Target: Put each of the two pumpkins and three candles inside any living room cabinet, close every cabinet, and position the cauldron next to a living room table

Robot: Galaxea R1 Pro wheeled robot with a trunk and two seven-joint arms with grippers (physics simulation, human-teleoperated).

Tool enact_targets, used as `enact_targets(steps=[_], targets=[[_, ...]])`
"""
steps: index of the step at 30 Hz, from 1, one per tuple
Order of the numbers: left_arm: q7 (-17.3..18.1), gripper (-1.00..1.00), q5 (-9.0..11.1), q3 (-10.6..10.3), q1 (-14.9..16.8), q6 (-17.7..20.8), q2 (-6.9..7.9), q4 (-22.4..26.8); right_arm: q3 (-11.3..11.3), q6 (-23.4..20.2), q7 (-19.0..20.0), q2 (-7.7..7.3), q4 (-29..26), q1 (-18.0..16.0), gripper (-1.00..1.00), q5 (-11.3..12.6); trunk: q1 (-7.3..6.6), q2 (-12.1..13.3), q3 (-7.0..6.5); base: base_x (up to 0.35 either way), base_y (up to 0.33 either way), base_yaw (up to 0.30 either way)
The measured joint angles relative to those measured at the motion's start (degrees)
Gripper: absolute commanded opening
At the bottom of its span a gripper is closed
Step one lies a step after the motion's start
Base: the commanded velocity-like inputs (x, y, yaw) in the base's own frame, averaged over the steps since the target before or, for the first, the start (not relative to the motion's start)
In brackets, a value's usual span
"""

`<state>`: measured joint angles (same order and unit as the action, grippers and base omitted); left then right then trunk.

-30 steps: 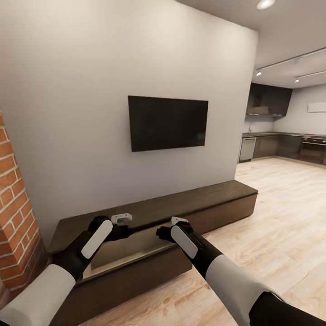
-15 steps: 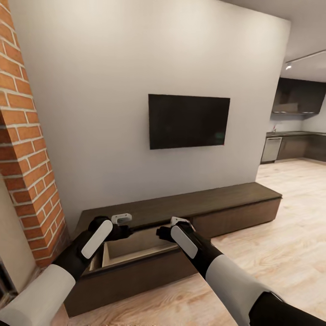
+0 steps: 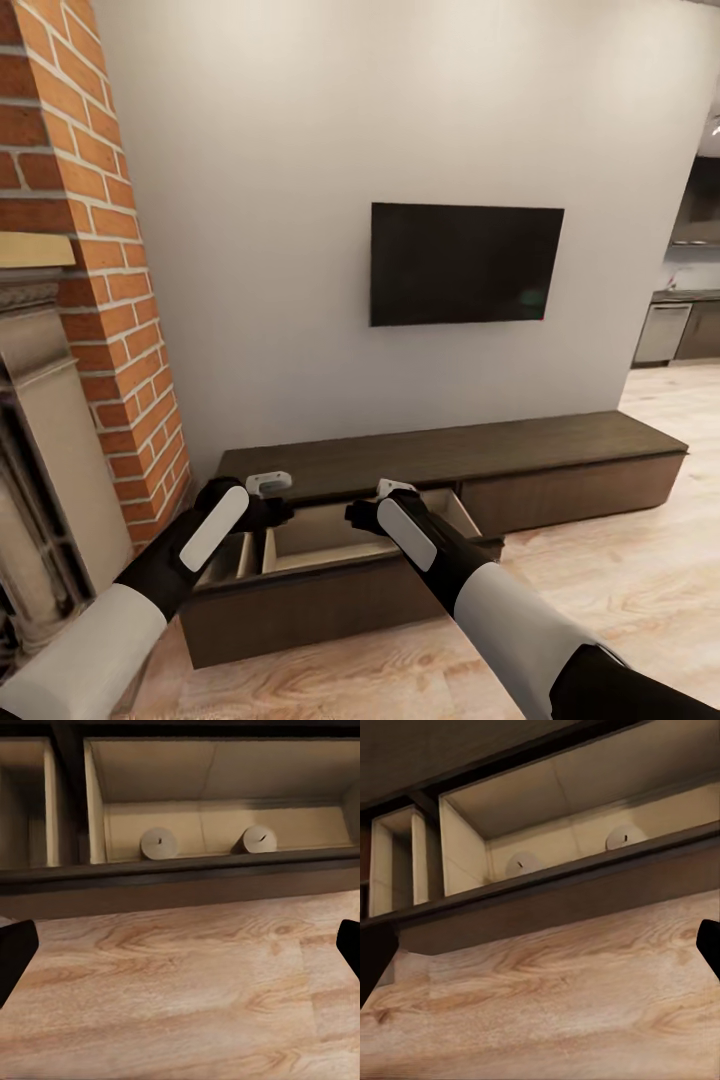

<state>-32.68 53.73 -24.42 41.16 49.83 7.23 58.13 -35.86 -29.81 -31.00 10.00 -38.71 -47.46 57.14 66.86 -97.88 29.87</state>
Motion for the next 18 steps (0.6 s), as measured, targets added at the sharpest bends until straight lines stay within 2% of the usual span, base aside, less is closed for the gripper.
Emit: enact_targets(steps=[18], targets=[[0.1, 1.0, 0.0, 0.0, 0.0, 0.0, 0.0, 0.0, -0.1, 0.0, 0.0, 0.0, 0.0, 0.0, 1.0, -0.1, 0.0, 0.0, 0.85, 0.0, 0.0, 0.253]])
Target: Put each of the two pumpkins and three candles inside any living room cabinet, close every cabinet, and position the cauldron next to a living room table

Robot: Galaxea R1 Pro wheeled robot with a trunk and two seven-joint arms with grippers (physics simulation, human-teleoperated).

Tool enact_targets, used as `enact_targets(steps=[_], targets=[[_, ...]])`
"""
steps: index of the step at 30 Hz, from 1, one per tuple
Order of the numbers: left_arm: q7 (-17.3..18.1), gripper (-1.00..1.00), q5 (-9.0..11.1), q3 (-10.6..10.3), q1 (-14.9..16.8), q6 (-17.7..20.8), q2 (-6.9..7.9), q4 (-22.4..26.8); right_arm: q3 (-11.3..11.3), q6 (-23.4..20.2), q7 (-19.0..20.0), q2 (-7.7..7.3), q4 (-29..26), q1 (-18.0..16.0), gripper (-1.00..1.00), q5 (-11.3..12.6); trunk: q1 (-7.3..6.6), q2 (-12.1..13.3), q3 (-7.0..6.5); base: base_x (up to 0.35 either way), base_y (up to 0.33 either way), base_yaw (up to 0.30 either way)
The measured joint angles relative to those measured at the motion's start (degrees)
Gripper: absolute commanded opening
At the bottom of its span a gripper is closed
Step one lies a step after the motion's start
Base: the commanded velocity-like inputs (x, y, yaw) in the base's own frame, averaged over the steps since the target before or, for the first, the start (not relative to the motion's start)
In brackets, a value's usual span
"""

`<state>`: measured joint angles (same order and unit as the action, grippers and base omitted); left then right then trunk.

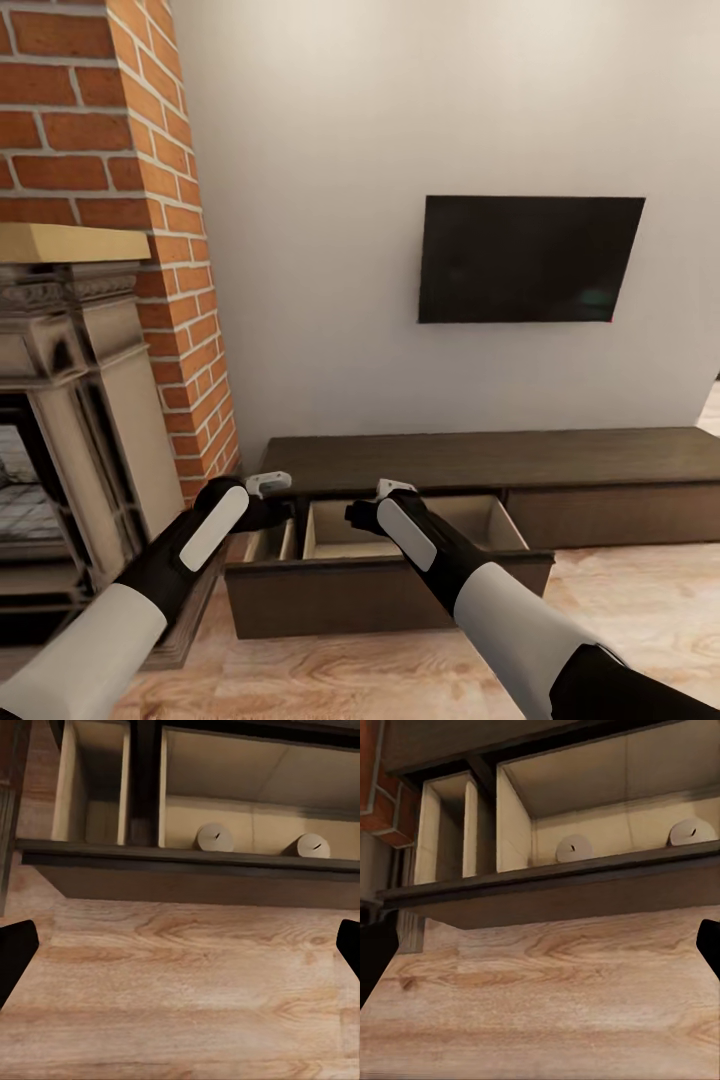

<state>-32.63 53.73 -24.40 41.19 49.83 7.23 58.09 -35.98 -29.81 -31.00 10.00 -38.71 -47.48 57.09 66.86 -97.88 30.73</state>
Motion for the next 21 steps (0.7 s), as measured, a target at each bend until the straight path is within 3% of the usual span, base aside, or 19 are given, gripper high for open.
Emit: enact_targets(steps=[21], targets=[[0.0, 1.0, 0.0, 0.1, 0.0, 0.0, 0.0, -0.1, -0.1, 0.0, 0.0, 0.0, 0.0, 0.0, 1.0, 0.0, 0.0, 0.0, 0.99, 0.0, 0.0, 0.253]])
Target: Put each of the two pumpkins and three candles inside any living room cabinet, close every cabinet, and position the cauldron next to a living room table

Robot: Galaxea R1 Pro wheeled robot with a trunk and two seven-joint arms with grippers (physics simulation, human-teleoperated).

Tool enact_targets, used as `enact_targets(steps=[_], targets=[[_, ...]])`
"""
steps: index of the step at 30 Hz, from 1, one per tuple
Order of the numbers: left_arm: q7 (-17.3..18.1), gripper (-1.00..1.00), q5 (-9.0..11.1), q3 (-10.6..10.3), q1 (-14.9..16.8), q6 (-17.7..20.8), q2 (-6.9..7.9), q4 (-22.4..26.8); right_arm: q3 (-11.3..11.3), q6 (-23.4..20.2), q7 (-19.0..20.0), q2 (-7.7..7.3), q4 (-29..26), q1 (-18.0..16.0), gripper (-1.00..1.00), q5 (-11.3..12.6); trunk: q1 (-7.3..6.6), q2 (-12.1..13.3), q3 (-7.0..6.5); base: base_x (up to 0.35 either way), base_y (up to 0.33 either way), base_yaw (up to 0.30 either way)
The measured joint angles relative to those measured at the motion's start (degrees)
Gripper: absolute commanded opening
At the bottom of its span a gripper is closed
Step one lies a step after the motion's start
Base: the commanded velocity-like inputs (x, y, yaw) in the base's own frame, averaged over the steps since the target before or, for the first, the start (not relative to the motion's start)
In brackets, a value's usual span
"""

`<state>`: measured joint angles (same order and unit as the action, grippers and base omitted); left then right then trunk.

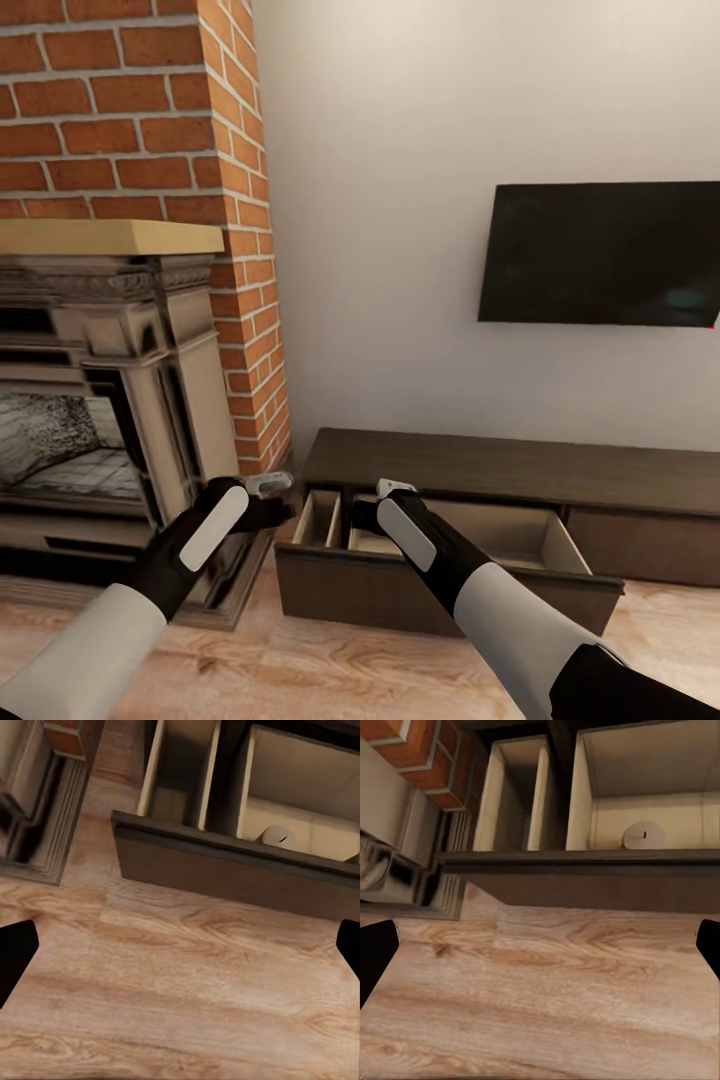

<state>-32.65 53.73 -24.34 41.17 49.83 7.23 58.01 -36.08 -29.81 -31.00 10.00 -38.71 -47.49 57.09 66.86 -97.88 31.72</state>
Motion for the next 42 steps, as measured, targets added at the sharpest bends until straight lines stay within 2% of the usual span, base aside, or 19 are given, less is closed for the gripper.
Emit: enact_targets(steps=[24, 42], targets=[[0.2, 1.0, 0.1, 0.0, 0.0, -0.1, 0.0, 0.2, -0.1, 0.0, 0.0, 0.0, -0.1, 0.0, 1.0, -0.1, 0.0, 0.0, 1.11, 0.0, 0.0, 0.254], [0.1, 1.0, 0.1, 0.1, 0.0, 0.0, 0.0, 0.0, -0.3, 0.0, 0.0, 0.0, -0.3, 0.0, 1.0, -0.3, 0.0, 0.0, 1.24, 0.0, 0.0, 0.279]])
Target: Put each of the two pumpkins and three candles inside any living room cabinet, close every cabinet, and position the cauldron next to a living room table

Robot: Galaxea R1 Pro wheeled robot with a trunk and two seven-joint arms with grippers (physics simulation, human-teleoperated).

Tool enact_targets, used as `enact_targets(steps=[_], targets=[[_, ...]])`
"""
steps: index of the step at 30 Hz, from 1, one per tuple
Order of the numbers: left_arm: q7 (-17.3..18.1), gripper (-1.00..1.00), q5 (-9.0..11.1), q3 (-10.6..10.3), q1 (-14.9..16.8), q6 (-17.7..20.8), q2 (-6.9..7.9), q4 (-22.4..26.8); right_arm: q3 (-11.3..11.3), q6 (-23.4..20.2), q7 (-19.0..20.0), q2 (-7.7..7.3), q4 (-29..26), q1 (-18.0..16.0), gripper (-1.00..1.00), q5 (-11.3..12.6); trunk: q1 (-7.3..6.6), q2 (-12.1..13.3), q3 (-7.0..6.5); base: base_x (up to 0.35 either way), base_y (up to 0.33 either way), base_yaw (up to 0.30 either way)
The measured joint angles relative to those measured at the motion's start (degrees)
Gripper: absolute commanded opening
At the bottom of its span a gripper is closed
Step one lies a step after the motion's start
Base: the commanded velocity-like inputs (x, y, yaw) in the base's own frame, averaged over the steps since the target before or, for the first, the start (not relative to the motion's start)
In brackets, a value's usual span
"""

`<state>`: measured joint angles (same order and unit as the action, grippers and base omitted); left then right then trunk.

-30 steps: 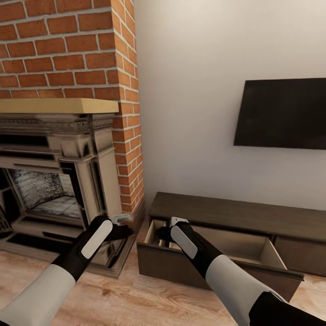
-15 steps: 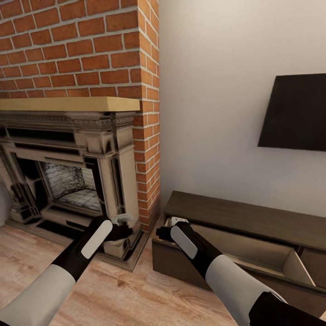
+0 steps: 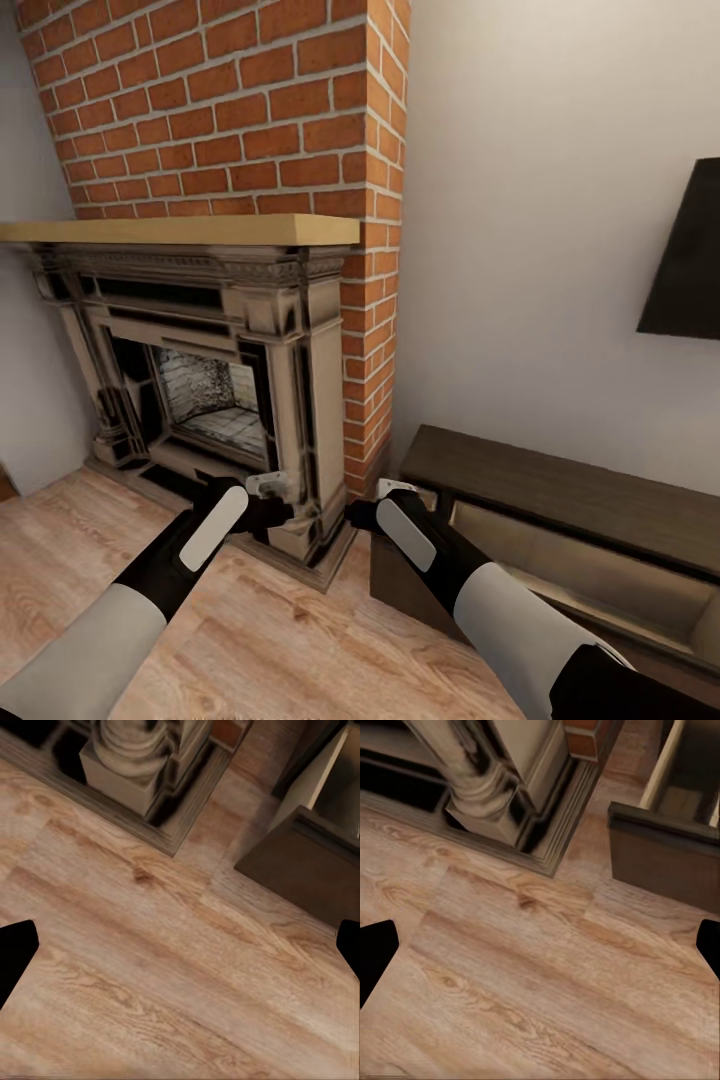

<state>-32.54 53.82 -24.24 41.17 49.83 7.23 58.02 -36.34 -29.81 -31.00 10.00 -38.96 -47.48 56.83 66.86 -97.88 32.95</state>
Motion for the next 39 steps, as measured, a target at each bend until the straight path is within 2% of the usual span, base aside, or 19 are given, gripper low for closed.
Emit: enact_targets(steps=[39], targets=[[-0.1, 1.0, 0.0, 0.0, 0.0, 0.0, 0.0, 0.0, -0.2, -0.1, 0.2, 0.0, 0.0, 0.0, 1.0, 0.0, 0.0, 0.0, 0.0, 0.0, 0.0, 0.288]])
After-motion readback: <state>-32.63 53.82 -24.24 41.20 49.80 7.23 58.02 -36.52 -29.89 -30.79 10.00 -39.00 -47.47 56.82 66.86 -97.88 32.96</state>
